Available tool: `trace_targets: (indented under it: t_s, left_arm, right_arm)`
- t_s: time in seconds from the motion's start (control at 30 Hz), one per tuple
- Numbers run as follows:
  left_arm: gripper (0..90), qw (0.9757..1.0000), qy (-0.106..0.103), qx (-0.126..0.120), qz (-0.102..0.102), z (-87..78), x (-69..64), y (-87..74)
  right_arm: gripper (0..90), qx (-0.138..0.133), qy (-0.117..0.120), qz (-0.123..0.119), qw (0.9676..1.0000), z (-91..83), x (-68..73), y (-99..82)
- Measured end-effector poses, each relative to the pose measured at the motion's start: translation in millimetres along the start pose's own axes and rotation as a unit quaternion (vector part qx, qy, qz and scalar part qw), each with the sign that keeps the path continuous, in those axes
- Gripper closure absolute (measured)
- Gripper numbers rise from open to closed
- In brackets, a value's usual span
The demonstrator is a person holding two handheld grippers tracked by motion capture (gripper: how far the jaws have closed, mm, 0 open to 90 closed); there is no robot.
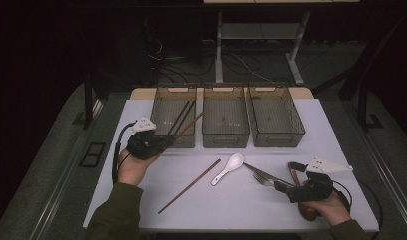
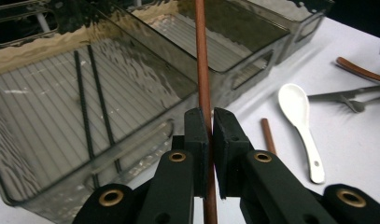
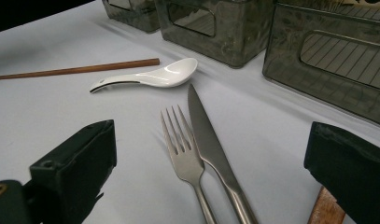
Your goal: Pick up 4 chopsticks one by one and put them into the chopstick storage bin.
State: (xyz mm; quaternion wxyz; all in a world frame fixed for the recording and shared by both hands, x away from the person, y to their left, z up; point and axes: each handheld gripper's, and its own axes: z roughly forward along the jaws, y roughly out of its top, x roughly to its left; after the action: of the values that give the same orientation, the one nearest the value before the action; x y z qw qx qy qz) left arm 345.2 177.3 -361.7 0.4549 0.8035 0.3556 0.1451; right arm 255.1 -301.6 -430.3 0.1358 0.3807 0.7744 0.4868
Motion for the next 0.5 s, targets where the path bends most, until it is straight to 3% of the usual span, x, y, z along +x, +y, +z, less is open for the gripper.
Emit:
trace_targets:
  t_s: [0.37,0.5]
  left_arm:
    - [84.4,0.9998,0.018,0.000,-0.007,9.9,19.7,26.0]
    - [84.4,0.9998,0.016,-0.003,-0.014,16.4,27.2,32.6]
  right_arm:
    - [2.7,-0.001,0.001,0.001,1.0000,-0.6,0.1,0.0]
    - [2.7,-0.002,0.002,0.003,1.0000,-0.6,-0.3,0.0]
